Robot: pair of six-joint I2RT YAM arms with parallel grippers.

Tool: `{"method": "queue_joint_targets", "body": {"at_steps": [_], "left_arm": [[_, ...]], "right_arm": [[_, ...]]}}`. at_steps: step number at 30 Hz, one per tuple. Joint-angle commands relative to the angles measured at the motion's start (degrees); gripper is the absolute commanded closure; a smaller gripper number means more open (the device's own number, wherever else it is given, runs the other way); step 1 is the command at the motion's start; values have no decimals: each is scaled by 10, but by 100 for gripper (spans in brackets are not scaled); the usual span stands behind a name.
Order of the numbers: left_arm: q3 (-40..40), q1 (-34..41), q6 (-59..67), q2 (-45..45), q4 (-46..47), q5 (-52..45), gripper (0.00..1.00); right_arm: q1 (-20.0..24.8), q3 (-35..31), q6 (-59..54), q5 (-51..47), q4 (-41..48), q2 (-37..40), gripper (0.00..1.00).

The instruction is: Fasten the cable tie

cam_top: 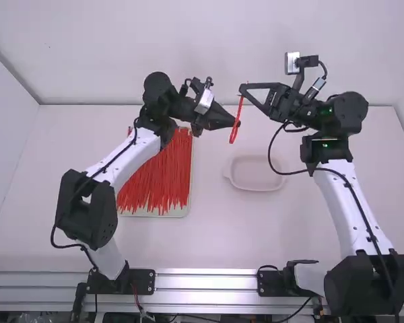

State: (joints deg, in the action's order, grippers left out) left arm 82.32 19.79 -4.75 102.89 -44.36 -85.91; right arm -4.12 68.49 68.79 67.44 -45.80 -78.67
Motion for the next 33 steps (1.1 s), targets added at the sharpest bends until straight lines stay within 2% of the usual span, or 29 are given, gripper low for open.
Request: {"method": "queue_joint_targets", "body": {"at_steps": [1, 14, 26, 27, 28, 29, 33], "left_arm": [[-31, 5, 7, 14, -1, -30, 98], [-133, 4, 41, 14, -53, 13, 98], [-138, 4, 42, 14, -57, 13, 98], [-138, 4, 42, 14, -57, 13, 98], [-138, 4, 41, 14, -61, 13, 98], [-137, 4, 41, 14, -63, 13, 98], [-137, -7, 4, 14, -99, 13, 98]], "right_arm": [[0, 18, 20, -34, -19, 15, 100], [12, 43, 24, -28, -14, 15, 100], [12, 42, 23, -14, -18, 15, 100], [12, 42, 17, -6, -17, 15, 88], [12, 42, 9, 3, -15, 15, 65], [12, 42, 2, 8, -11, 15, 57], [12, 42, -68, 34, 86, 15, 2]]}}
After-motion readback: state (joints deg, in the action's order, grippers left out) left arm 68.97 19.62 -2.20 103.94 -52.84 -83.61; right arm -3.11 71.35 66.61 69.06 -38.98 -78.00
